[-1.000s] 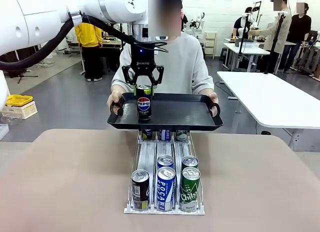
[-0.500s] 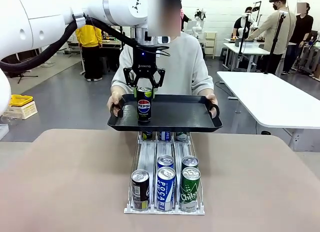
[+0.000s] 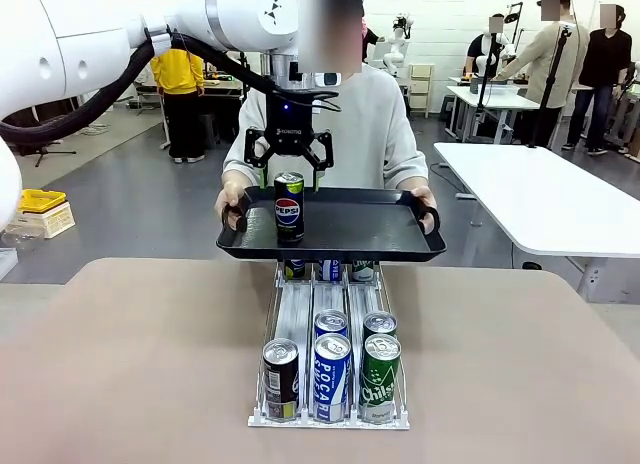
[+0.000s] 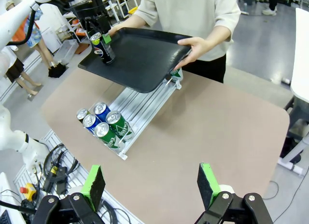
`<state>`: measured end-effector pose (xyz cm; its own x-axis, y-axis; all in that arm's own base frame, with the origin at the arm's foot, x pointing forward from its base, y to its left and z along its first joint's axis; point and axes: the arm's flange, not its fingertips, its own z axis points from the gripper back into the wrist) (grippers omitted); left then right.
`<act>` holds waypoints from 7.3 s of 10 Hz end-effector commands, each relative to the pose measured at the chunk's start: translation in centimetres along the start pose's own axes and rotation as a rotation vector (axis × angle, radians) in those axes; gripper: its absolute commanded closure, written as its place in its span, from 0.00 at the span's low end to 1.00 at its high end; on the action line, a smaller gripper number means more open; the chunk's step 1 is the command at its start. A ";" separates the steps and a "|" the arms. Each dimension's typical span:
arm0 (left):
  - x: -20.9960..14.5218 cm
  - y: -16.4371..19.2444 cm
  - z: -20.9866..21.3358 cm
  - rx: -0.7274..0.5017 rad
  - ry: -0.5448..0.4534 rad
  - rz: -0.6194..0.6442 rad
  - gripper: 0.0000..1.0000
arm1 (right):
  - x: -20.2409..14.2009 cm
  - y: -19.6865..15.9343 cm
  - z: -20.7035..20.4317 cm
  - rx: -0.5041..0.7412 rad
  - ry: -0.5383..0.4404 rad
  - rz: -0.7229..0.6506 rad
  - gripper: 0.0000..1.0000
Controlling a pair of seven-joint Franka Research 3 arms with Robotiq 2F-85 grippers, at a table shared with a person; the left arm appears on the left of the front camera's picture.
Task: Retrieve and hand over the desired beverage to the person.
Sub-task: Place the picked can on the Handle tray extended by the person, then pick up another can of the same type that the person held from the Automatic Can Dispenser.
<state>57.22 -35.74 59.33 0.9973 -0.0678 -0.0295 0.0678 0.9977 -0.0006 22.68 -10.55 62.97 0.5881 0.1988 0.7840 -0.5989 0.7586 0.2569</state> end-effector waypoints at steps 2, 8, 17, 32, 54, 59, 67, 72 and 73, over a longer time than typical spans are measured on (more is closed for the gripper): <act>0.7 -0.2 1.1 0.031 -0.004 -0.032 0.00 | 0.1 -0.1 -0.1 0.019 -0.002 0.005 0.00; -13.5 1.8 6.4 0.100 -0.183 -0.147 0.00 | 0.1 -0.1 -0.1 0.019 -0.002 0.005 0.00; -21.9 11.0 -1.7 -0.130 -0.192 -0.270 0.00 | 0.1 -0.1 -0.1 0.019 -0.002 0.005 0.00; -24.8 16.2 -2.9 -0.226 -0.141 -0.427 0.00 | 0.1 -0.1 -0.1 0.019 -0.002 0.005 0.00; -30.7 35.7 5.9 -0.582 -0.555 -0.667 0.00 | 0.1 -0.1 -0.1 0.019 -0.002 0.005 0.00; -30.7 35.7 5.9 -0.582 -0.555 -0.667 0.00 | 0.1 -0.1 -0.1 0.019 -0.002 0.005 0.00; -30.7 35.7 5.9 -0.582 -0.555 -0.667 0.00 | 0.1 -0.1 -0.1 0.019 -0.002 0.005 0.00; -30.7 35.7 5.9 -0.582 -0.555 -0.667 0.00 | 0.1 -0.1 -0.1 0.019 -0.002 0.005 0.00; -30.7 35.7 5.9 -0.582 -0.555 -0.667 0.00 | 0.1 -0.1 -0.1 0.019 -0.002 0.005 0.00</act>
<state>29.45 1.92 65.98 0.6562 -0.4508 0.6051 0.7219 0.6087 -0.3293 22.69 -10.57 62.96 0.5888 0.1985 0.7836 -0.5985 0.7586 0.2575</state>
